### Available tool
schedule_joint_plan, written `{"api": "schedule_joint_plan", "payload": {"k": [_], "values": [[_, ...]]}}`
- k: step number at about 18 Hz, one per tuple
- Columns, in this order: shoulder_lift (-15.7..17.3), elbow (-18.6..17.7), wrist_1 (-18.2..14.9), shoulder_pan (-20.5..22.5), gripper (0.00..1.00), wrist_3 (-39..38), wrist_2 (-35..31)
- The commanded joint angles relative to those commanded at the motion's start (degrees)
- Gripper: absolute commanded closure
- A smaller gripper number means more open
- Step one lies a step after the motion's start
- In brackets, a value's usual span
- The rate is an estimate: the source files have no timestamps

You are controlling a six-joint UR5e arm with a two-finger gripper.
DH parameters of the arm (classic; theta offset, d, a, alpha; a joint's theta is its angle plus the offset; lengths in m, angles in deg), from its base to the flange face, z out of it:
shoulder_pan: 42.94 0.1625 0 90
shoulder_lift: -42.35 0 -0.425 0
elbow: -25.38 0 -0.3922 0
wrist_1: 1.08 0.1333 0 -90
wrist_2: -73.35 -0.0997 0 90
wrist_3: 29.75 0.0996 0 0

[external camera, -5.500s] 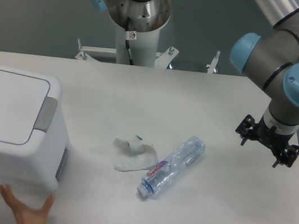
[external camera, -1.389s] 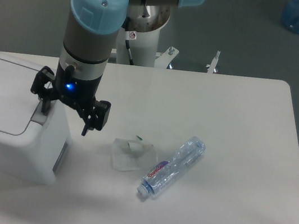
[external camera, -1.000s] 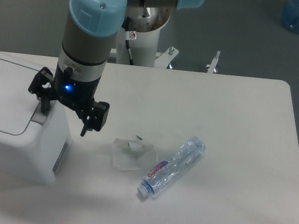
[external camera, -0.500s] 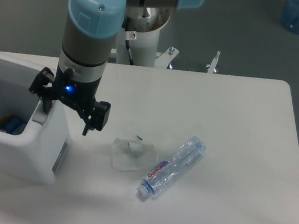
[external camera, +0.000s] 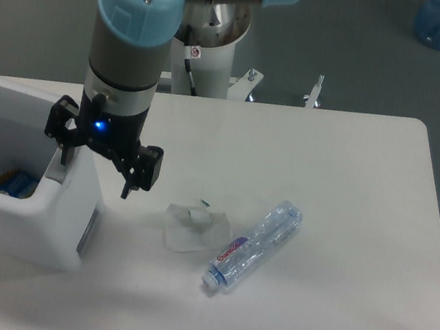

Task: Open the trash can
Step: 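Push the bin lid open with the gripper fingers, then withdraw the gripper from the bin toward the water bottle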

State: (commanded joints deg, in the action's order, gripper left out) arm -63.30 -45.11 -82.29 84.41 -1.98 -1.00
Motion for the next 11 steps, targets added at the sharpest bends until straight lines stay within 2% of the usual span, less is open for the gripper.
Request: {"api": "schedule_joint_plan", "payload": {"k": [4, 7, 11], "values": [[-0.7, -0.5, 5.0, 1.8, 0.0, 0.2, -0.5], [-1.7, -2.6, 5.9, 5.7, 0.0, 0.7, -0.5], [-2.1, -3.0, 6.1, 9.5, 0.0, 5.3, -3.9]]}}
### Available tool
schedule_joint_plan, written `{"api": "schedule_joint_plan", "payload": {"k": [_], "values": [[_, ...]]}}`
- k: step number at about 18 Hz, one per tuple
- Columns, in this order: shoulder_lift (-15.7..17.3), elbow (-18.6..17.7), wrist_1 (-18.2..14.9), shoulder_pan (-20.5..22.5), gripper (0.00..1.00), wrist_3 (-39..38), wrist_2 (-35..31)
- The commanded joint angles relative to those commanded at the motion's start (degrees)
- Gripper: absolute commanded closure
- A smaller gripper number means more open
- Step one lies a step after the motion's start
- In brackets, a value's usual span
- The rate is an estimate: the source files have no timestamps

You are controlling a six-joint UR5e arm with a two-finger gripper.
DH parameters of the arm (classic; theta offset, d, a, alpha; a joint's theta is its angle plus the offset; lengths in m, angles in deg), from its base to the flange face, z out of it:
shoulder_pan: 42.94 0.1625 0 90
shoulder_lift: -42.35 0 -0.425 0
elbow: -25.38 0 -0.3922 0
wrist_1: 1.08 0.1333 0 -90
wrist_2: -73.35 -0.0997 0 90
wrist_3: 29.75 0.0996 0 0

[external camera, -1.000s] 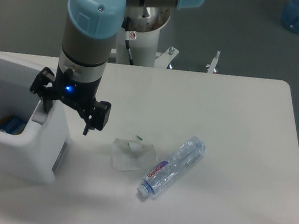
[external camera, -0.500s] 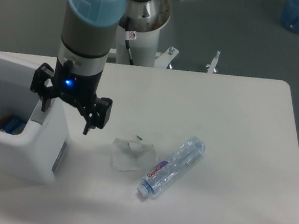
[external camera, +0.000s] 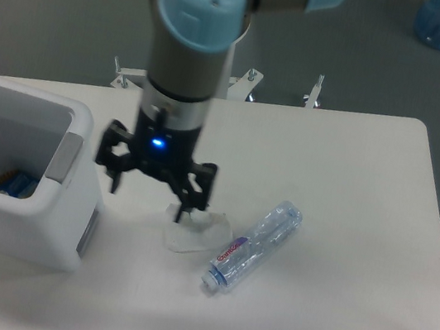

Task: Open the trash can
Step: 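Withdraw the gripper from the bin toward the water bottle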

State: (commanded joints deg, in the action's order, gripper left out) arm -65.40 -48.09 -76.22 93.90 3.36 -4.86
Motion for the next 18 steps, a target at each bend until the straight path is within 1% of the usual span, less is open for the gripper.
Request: {"api": "schedule_joint_plan", "payload": {"k": [2, 5, 7, 9, 10, 12, 15, 18], "values": [[-1.6, -0.8, 0.0, 2.7, 0.0, 4.9, -1.5], [-4.1, 0.1, 0.0, 5.2, 0.0, 11.5, -3.2], [-4.8, 0.1, -0.4, 6.3, 0.0, 17.0, -5.8], [-4.9, -1.2, -0.3, 7.2, 0.0, 22.8, -7.3], [-5.5, -1.6, -0.2, 7.8, 0.0, 25.0, -7.8], [-6.9, -1.5, 0.3, 9.5, 0.0, 27.0, -8.4], [-8.5, -1.4, 3.2, 11.1, 0.0, 29.9, -8.6], [-8.8, -1.8, 3.6, 12.2, 0.0, 33.2, -9.5]]}}
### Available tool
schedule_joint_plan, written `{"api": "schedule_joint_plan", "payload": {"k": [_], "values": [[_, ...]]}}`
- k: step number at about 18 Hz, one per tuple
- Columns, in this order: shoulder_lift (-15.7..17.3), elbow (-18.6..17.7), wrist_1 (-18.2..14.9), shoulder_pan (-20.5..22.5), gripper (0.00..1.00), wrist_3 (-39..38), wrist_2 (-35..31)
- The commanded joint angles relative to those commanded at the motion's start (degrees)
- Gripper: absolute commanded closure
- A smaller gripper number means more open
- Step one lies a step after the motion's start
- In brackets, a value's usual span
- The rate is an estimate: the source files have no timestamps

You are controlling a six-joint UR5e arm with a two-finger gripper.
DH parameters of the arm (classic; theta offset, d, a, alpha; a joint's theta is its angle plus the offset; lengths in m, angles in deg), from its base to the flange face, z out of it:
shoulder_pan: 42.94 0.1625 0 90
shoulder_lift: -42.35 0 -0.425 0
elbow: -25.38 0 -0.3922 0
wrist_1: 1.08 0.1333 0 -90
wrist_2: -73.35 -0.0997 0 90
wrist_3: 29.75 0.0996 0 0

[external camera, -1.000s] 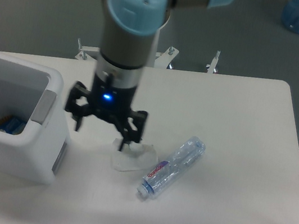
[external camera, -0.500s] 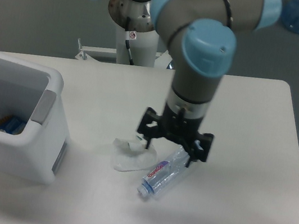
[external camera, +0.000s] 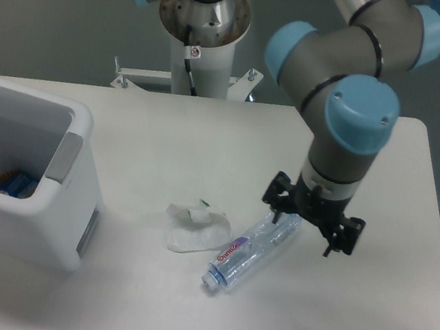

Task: Open the trash can
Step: 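Withdraw the gripper from the bin toward the water bottle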

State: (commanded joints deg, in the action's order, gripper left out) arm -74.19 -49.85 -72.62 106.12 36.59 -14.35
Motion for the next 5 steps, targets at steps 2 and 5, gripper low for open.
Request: {"api": "schedule_joint_plan", "payload": {"k": [2, 5], "values": [[-0.2, -0.2, 0.0, 0.1, 0.0, 0.9, -1.6], [-0.7, -0.2, 0.1, 0.2, 0.0, 0.9, -1.9]]}}
